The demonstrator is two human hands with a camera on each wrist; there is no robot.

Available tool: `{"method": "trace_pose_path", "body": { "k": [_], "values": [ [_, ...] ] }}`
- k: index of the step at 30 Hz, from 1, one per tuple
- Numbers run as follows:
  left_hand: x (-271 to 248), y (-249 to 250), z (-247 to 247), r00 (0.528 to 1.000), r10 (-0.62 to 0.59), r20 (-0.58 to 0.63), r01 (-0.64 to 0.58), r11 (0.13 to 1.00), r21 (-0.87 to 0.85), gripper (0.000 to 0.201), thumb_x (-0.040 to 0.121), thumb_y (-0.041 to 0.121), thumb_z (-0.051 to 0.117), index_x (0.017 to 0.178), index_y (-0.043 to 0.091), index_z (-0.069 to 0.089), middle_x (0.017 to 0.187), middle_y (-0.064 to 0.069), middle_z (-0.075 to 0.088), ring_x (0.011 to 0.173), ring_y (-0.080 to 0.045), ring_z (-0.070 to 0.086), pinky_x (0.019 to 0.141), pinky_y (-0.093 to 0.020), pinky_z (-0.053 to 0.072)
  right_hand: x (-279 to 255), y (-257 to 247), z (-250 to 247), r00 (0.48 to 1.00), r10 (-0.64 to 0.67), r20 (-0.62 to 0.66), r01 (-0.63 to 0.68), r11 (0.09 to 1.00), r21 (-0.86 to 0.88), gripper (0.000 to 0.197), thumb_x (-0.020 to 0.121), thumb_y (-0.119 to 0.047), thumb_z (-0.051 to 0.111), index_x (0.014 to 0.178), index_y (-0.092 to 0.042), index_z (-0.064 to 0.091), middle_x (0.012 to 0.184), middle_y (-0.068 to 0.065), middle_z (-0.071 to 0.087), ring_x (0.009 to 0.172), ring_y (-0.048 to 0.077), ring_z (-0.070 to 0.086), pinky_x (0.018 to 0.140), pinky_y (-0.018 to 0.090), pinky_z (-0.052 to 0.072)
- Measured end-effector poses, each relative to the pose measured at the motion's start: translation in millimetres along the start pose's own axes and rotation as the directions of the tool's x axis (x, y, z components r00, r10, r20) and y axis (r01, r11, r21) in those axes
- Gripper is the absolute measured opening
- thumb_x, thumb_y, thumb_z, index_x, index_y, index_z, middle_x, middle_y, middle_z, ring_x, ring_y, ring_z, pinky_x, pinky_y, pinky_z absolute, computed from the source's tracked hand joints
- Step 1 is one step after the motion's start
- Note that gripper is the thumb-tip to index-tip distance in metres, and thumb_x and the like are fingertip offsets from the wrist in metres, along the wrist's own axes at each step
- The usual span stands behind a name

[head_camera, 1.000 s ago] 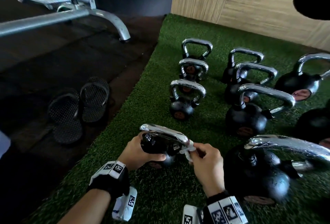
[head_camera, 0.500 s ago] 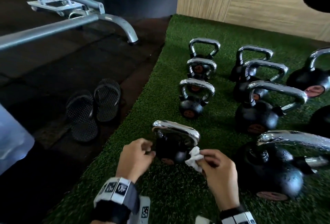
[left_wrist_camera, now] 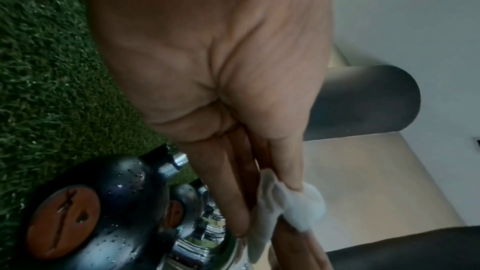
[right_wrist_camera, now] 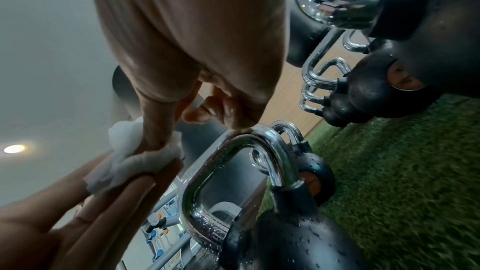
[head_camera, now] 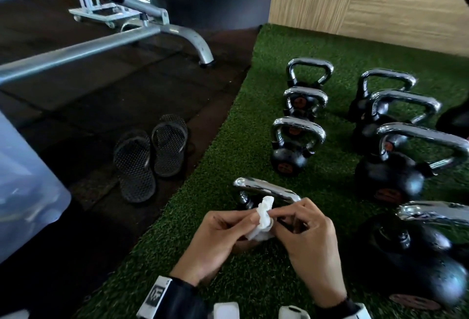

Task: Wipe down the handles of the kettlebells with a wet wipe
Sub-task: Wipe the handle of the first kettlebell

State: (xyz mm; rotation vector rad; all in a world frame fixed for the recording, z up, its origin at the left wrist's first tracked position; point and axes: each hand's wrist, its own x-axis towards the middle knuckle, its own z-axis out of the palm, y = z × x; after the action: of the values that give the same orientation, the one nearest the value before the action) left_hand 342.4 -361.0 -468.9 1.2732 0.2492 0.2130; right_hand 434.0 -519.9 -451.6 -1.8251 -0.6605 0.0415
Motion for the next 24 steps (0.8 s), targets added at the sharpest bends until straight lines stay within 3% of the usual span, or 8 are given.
{"method": "trace_pose_path", "body": {
  "k": [5,7,9,11,14,18,21,24],
  "values": [
    [10,8,3,0.950,0.187,-0.250,-0.177,0.982,0.061,0.021,0.075,0.030,0.078,0.096,0.030,0.084,0.094,-0.007,0.081,0.088,-0.019,0.078,0.071,-0.020,0.059,-2,0,-6,0.994,-0.073,0.087,0.062,0.990,0.127,0.030,0.080,-0.030,0.080,0.109,-0.037,0.078,0.081,-0.005,0.067,0.065,0.010,0.061,0.060,0.018,0.051],
    [16,11,-1,0.855,0.377,-0.355,-0.313,0.922,0.227,0.020,0.079,0.026,0.078,0.097,0.027,0.083,0.094,0.001,0.081,0.087,-0.011,0.078,0.071,-0.018,0.058,-5,17,-7,0.995,-0.034,-0.090,0.041,0.996,0.076,0.032,0.084,-0.025,0.079,0.112,-0.038,0.076,0.081,-0.006,0.065,0.066,0.010,0.061,0.061,0.015,0.049],
    [25,15,-6,0.762,0.560,-0.325,-0.401,0.802,0.443,0.022,0.085,0.015,0.078,0.106,0.016,0.079,0.099,0.008,0.080,0.091,-0.006,0.077,0.076,-0.017,0.059,-5,41,-6,0.939,0.111,-0.327,-0.107,0.994,0.030,0.033,0.083,-0.026,0.079,0.109,-0.046,0.073,0.083,-0.008,0.066,0.068,0.013,0.064,0.063,0.022,0.055],
    [34,17,-6,0.727,0.631,-0.271,-0.401,0.711,0.577,0.021,0.087,0.005,0.078,0.107,0.010,0.079,0.106,0.006,0.079,0.096,-0.006,0.076,0.081,-0.023,0.061,-3,63,0,0.905,0.295,-0.306,-0.251,0.952,0.173,0.042,0.081,-0.023,0.082,0.114,-0.044,0.070,0.091,-0.007,0.072,0.079,0.018,0.070,0.071,0.032,0.059],
    [45,20,1,0.726,0.672,-0.144,-0.353,0.544,0.761,0.020,0.086,0.003,0.078,0.105,0.008,0.081,0.109,0.003,0.078,0.097,0.000,0.074,0.082,-0.021,0.061,2,86,16,0.903,0.429,0.006,-0.399,0.834,0.380,0.043,0.072,-0.021,0.089,0.110,-0.034,0.073,0.098,-0.003,0.078,0.091,0.017,0.075,0.077,0.031,0.061],
    [47,22,0,0.755,0.652,-0.060,-0.322,0.450,0.833,0.017,0.086,0.012,0.079,0.103,0.012,0.082,0.106,0.006,0.079,0.095,0.005,0.072,0.082,-0.015,0.059,6,108,33,0.895,0.429,-0.126,-0.409,0.899,0.154,0.030,0.067,-0.035,0.092,0.090,-0.025,0.076,0.084,-0.007,0.078,0.082,0.013,0.074,0.079,0.045,0.061],
    [46,17,-14,0.756,0.638,-0.147,-0.265,0.504,0.822,0.016,0.087,0.014,0.079,0.103,0.012,0.082,0.102,0.007,0.079,0.089,0.013,0.069,0.078,-0.009,0.056,4,114,36,0.917,0.370,-0.151,-0.351,0.926,0.142,0.035,0.065,-0.047,0.089,0.089,-0.026,0.076,0.086,-0.008,0.077,0.081,0.010,0.074,0.079,0.045,0.061],
    [50,11,-25,0.774,0.566,-0.283,-0.199,0.642,0.740,0.017,0.088,0.016,0.078,0.104,0.012,0.081,0.096,0.008,0.079,0.082,0.017,0.068,0.070,-0.004,0.052,2,116,35,0.921,0.360,-0.149,-0.342,0.930,0.135,0.041,0.062,-0.055,0.085,0.090,-0.026,0.076,0.086,-0.008,0.077,0.082,0.009,0.073,0.080,0.043,0.062]
  ]
}}
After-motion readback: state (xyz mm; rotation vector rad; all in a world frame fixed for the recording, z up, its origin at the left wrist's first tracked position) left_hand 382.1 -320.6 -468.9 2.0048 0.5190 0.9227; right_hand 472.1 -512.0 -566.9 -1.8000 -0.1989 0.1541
